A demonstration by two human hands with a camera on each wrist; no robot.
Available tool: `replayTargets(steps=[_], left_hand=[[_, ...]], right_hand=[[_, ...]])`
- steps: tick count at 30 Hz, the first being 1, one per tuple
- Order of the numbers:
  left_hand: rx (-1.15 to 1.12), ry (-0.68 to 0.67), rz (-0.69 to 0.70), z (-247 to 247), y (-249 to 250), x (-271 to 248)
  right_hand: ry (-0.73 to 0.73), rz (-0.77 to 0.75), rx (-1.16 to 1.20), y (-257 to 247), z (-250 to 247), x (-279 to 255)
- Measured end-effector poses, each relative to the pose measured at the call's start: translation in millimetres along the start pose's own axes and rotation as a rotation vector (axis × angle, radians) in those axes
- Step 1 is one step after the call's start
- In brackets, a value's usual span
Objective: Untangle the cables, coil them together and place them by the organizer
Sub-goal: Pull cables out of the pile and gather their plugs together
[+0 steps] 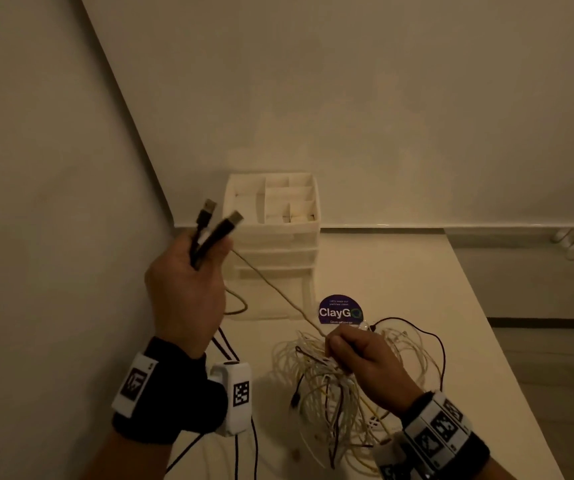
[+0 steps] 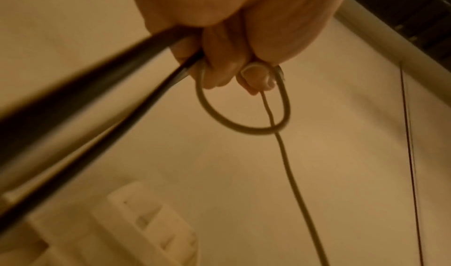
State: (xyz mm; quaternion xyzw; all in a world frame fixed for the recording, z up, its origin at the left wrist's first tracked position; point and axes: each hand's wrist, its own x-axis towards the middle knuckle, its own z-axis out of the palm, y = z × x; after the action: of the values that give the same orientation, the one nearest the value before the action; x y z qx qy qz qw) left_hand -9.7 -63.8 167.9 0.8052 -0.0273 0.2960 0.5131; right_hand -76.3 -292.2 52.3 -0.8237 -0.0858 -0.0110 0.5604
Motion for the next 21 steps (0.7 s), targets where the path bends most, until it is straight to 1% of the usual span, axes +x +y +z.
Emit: replayTargets(steps=[2,4,5,6,8,9,10,11,13,15,17,21], left_hand=[[0.025,-0.012,-0.008,-4,-2,-3],[0.063,-0.067,0.025,-6,1,-8],[0.089,-0.126,0.077,-5,3,-13],[0.099,-0.218,0.137,-2,7,-19],[0.078,-0.442,0.203,8,18,-34],[0.084,-0.527,0.227,16,21,-40],[0.093,-0.577,0.249,23,24,-46],[0.084,-0.596,0.262,29,24,-48],[0.008,-0.568,0.238,39,21,-50],[-0.03,-0.534,0.228,44,23,-50],[-0.044,-0.484,0.236,46,25,-51],[-0.054,-0.314,0.2,45,28,-43]], right_hand=[[0.058,0.037,-0.008,3,-1,2],[0.109,0.039,-0.055,-6,-6,8],[0.116,0.025,-0.095,-13,-10,12],[0.113,0.006,-0.128,-19,-13,17],[0.064,-0.027,-0.147,-38,-19,25],[0.028,-0.034,-0.124,-48,-21,28],[-0.001,-0.041,-0.066,-58,-24,30],[-0.017,-0.046,0.012,-68,-28,31],[-0.012,-0.048,0.135,-85,-39,31],[-0.015,-0.042,0.163,-93,-48,28],[-0.03,-0.047,0.155,-91,-49,24],[-0.023,-0.029,0.189,-68,-37,13]])
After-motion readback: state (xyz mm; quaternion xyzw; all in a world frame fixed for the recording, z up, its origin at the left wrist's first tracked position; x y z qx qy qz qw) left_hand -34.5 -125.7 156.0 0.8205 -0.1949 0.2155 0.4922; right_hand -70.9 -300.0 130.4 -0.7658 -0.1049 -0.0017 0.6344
